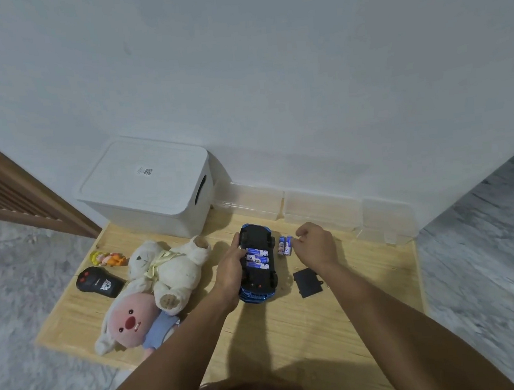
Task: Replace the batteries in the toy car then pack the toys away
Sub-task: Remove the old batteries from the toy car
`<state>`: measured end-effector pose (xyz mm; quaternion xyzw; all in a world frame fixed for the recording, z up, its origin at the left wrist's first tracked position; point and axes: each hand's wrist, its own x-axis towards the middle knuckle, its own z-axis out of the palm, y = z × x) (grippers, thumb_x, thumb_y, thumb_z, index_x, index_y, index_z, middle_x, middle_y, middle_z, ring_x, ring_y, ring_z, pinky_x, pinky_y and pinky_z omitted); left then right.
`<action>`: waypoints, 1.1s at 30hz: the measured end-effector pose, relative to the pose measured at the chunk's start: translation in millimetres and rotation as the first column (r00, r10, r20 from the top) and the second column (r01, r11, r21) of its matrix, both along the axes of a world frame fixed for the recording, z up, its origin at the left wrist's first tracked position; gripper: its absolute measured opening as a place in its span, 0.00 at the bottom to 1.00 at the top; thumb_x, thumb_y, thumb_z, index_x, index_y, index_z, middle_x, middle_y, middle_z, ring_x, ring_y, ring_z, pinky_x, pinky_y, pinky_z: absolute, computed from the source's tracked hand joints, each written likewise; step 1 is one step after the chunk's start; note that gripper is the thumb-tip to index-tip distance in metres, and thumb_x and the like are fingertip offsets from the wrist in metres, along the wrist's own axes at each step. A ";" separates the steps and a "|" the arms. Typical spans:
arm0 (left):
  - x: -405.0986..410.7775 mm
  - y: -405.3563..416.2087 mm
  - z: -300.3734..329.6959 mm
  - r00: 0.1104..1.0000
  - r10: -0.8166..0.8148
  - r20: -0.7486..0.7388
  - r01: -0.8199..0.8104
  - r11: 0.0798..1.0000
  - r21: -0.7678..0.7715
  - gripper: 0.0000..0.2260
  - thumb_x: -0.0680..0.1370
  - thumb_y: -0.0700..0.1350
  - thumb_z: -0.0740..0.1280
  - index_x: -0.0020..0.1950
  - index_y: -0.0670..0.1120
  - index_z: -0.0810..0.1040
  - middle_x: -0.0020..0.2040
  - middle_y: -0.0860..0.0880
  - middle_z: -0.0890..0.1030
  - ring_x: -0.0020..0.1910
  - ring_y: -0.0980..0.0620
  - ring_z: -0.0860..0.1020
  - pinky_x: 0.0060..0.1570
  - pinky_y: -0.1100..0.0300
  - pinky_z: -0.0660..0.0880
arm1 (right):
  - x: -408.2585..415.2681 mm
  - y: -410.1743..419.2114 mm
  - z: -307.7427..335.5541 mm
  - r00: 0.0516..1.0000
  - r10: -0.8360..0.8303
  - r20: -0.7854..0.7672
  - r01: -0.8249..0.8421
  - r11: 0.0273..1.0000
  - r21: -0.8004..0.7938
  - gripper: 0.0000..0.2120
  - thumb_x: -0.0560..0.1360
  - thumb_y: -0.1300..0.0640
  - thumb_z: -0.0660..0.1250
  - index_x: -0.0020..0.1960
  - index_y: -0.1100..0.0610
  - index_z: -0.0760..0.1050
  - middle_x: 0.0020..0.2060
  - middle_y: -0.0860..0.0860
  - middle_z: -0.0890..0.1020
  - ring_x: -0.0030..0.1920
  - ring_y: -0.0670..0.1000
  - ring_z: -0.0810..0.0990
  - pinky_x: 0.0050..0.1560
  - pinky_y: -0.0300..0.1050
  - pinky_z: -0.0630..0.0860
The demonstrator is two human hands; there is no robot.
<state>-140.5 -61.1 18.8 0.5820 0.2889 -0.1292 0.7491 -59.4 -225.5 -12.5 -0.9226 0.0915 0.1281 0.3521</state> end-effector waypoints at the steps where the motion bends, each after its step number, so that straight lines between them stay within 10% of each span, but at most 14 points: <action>1: 0.1 -0.5 -0.5 1.000 0.004 0.007 -0.004 1.000 -0.004 0.20 0.82 0.41 0.53 0.52 0.66 0.75 0.49 0.46 0.83 0.45 0.46 0.82 0.49 0.48 0.79 | 0.2 4.3 5.8 1.000 -0.013 0.012 0.012 0.996 0.090 0.05 0.74 0.58 0.68 0.49 0.54 0.80 0.45 0.48 0.82 0.48 0.51 0.80 0.44 0.41 0.74; 6: 0.9 -3.4 0.4 0.999 0.041 0.023 -0.041 0.999 0.011 0.26 0.79 0.38 0.55 0.72 0.61 0.67 0.54 0.43 0.83 0.46 0.44 0.82 0.46 0.50 0.80 | -3.9 27.8 30.8 0.959 -0.010 -0.283 0.128 0.907 0.401 0.07 0.68 0.64 0.70 0.44 0.66 0.83 0.37 0.53 0.82 0.33 0.48 0.76 0.29 0.39 0.69; 11: 0.3 -7.2 1.3 0.995 0.053 0.079 -0.058 0.996 0.062 0.29 0.78 0.36 0.58 0.75 0.61 0.63 0.56 0.46 0.83 0.51 0.45 0.82 0.50 0.50 0.81 | -6.4 35.9 32.0 0.918 -0.063 -0.391 0.233 0.884 0.405 0.07 0.67 0.65 0.71 0.43 0.66 0.83 0.36 0.56 0.81 0.31 0.49 0.72 0.27 0.41 0.66; 16: -4.6 -14.6 3.0 0.985 0.053 0.165 -0.074 0.989 0.125 0.30 0.78 0.35 0.60 0.75 0.60 0.63 0.58 0.49 0.81 0.50 0.54 0.80 0.39 0.70 0.77 | -6.7 39.4 41.8 0.898 -0.148 -0.415 0.320 0.866 0.385 0.04 0.69 0.64 0.70 0.39 0.65 0.81 0.29 0.54 0.78 0.26 0.48 0.69 0.24 0.39 0.64; 23: -2.2 -11.8 1.6 0.983 0.002 0.185 -0.013 0.998 0.061 0.31 0.79 0.34 0.62 0.76 0.60 0.62 0.63 0.50 0.79 0.58 0.49 0.80 0.60 0.52 0.76 | -5.6 32.1 48.7 0.811 -0.141 -0.568 0.432 0.799 0.419 0.08 0.73 0.62 0.66 0.35 0.59 0.77 0.23 0.49 0.74 0.24 0.46 0.68 0.27 0.37 0.61; 33: 1.8 -9.0 5.2 0.985 0.037 0.168 -0.031 0.999 -0.041 0.31 0.80 0.34 0.60 0.76 0.60 0.60 0.60 0.49 0.81 0.55 0.49 0.81 0.58 0.48 0.77 | -10.8 29.7 50.4 0.879 -0.166 -0.447 0.420 0.712 0.563 0.08 0.69 0.61 0.75 0.47 0.62 0.81 0.29 0.51 0.80 0.28 0.45 0.75 0.29 0.38 0.69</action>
